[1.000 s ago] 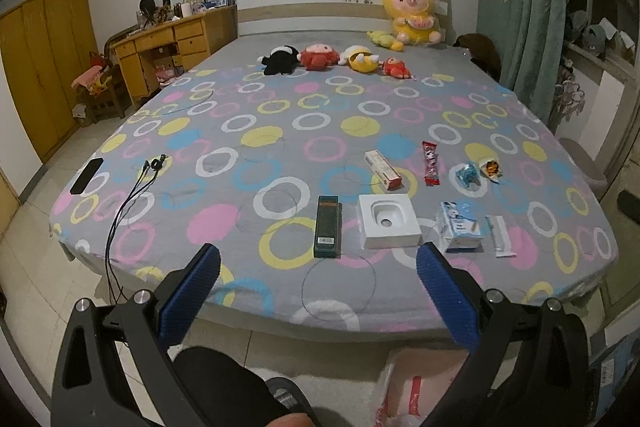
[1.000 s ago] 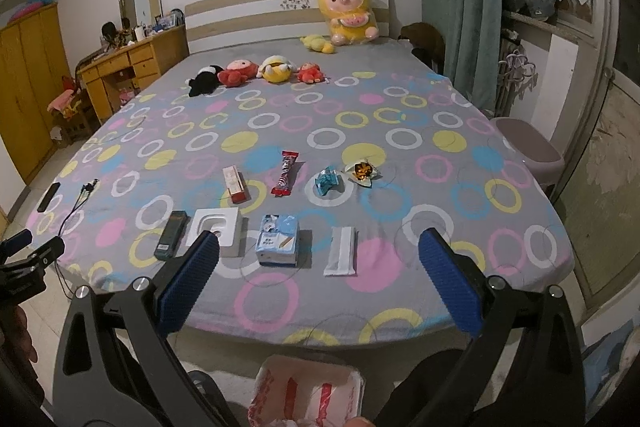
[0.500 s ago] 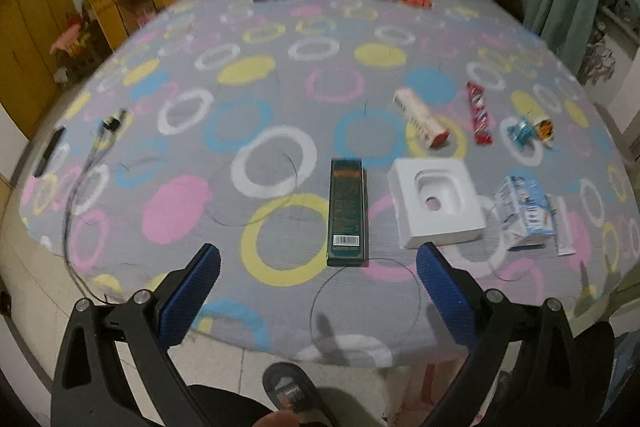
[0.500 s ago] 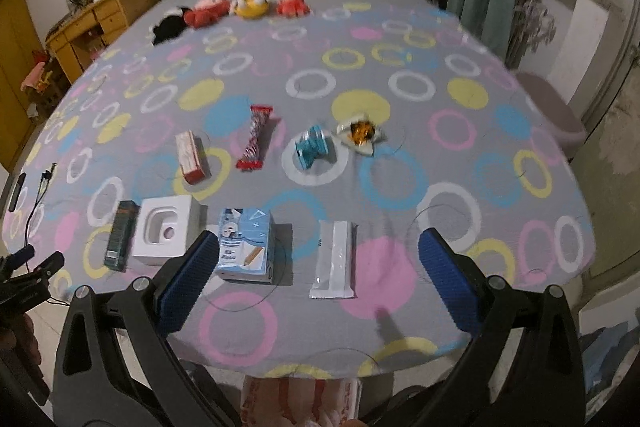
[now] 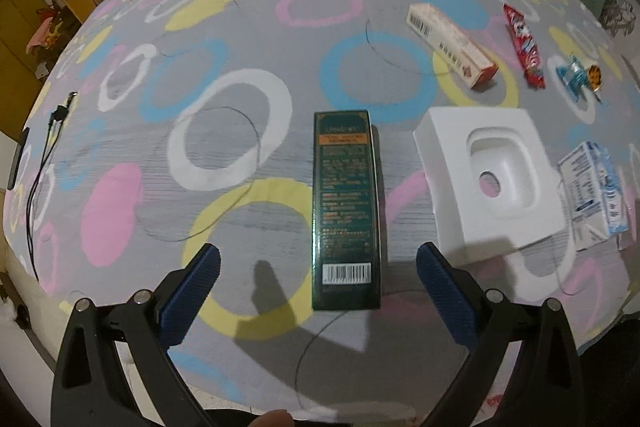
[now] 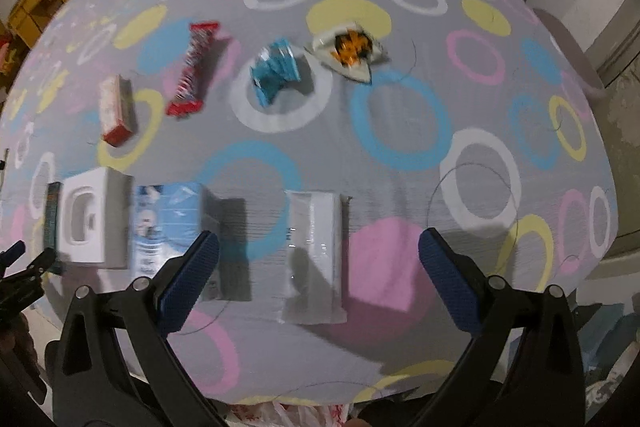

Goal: Collect trash
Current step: 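Reach the left tool to the dark green box while the right tool reaches the white packet, then close the left tool on the green box while the right tool grips the white packet, then carry the green box and white packet down over the trash bag with both tools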

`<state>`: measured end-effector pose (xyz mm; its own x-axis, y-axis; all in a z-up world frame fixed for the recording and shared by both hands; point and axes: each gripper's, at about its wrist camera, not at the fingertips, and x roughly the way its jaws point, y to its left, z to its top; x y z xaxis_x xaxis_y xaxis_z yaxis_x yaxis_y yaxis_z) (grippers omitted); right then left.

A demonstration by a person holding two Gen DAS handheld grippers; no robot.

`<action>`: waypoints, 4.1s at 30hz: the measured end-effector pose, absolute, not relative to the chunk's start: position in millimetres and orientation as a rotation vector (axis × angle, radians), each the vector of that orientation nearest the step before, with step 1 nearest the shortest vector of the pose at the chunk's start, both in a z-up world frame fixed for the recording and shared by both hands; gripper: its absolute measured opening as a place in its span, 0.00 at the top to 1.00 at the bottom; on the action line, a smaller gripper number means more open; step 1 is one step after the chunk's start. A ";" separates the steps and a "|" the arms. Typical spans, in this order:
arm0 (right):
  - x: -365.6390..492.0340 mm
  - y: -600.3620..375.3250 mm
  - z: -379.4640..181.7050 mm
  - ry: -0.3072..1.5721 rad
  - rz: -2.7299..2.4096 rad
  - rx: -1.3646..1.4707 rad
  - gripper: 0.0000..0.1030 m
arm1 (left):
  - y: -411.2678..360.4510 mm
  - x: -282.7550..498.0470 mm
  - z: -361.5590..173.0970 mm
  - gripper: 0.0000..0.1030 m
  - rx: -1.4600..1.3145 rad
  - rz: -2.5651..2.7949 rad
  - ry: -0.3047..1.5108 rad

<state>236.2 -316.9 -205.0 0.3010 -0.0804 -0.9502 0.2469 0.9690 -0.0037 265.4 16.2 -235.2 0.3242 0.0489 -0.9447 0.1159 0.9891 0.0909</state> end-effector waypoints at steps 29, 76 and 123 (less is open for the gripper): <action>268.4 -327.7 -287.1 1.444 -0.224 0.206 0.05 | 27.3 296.4 -262.7 0.12 0.050 -0.071 1.298; 159.7 -307.6 -180.0 1.177 -0.138 0.204 0.64 | -3.8 184.1 -164.1 0.66 0.018 -0.094 1.093; -35.6 -262.3 -212.2 1.109 0.012 0.160 0.64 | -115.4 -20.0 -239.7 0.66 0.154 -0.329 1.170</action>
<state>-35.5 -262.3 -212.2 0.4470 0.0895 -0.8900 0.0698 0.9885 0.1345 -20.0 -115.4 -239.7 0.3493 -0.1734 -0.9208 0.3319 0.9419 -0.0515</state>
